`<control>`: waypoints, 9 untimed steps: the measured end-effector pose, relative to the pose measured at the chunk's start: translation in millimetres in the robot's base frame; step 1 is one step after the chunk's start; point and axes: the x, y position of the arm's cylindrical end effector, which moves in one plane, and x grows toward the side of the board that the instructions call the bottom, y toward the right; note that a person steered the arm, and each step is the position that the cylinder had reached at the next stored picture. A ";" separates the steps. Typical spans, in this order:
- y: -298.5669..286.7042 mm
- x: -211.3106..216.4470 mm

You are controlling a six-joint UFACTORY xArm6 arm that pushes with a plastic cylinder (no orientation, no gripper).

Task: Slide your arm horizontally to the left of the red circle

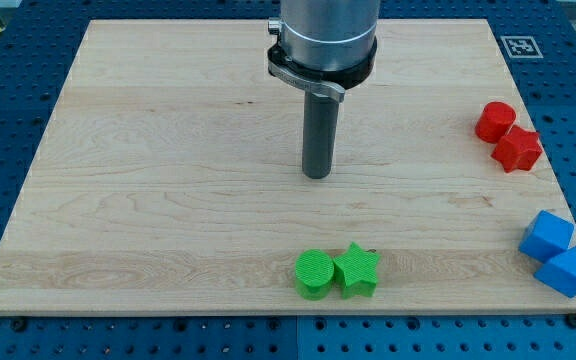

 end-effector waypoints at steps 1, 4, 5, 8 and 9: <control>0.1 0.0; 5.2 -23.0; 22.1 -24.2; 58.9 -71.4; 74.1 -88.5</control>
